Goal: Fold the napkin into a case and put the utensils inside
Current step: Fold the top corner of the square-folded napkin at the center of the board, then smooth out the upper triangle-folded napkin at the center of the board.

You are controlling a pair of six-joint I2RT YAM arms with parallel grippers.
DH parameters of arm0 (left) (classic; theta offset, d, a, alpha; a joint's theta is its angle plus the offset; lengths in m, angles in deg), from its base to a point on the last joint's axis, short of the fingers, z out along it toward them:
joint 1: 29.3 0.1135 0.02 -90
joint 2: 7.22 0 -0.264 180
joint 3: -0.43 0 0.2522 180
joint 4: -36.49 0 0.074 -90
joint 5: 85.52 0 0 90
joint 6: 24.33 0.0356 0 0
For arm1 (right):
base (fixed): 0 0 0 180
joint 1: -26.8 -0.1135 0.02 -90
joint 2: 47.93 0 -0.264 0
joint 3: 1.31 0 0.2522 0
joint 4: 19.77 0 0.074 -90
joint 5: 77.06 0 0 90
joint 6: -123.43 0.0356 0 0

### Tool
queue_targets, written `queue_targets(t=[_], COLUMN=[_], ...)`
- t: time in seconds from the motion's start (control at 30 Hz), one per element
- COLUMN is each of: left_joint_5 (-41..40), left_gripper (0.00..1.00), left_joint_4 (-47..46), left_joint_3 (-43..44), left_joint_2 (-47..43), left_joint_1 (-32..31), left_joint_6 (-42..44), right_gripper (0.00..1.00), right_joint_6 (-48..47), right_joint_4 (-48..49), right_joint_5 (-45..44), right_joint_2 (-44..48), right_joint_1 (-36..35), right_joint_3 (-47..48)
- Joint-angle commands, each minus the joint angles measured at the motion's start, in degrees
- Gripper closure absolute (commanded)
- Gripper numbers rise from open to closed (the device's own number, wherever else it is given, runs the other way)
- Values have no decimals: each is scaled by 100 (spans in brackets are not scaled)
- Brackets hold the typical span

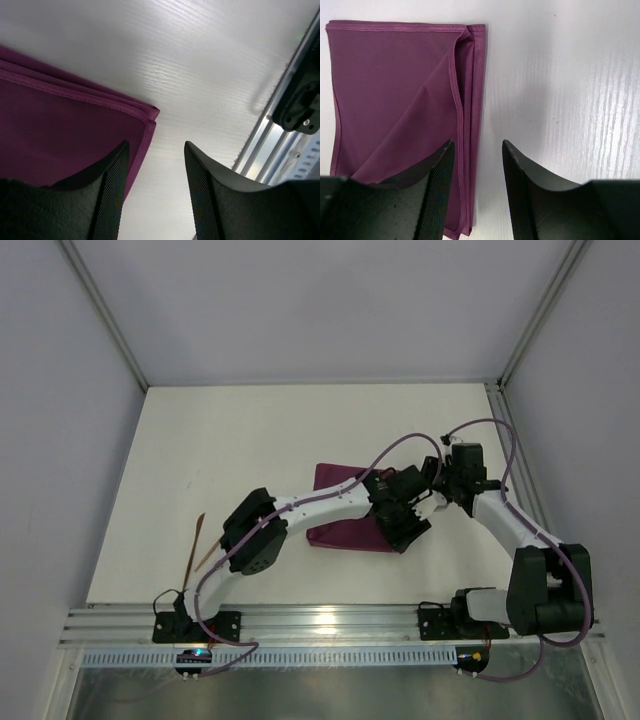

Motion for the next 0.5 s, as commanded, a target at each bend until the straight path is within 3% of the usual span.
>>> queue_targets(t=[0.0,0.07,0.13,0.17,0.27,0.47], left_joint_5=[96,-71,-438,-572,-1055,-1697], left_gripper=[50,50,59,68,79,82], left_joint_4=[348,463,402,350,8,-528], left_joint_3=[257,56,-628,-944,-2359,-4011], left_joint_2=[-792,-1118,-1785,-2031,-3007,-3598], left_joint_1=[-72,-64,-72,-55,59,876], left_joint_6=[128,339,592,838,1156,1376], right_gripper=[52,52,54,55,64,82], right_joint_6=[-54,-80,-89,-80,129,815], right_joint_4=[-374,-524,-760,-823,-911,-464], right_joint_5=[49,-13,-4,-39,-66,39], right_joint_2=[545,807,940,1063,1213,1503], right_joint_1=[-70,-158,-369,-465,-1036,-1749], right_joint_3=[38,21,-6,-58,-329,-1181])
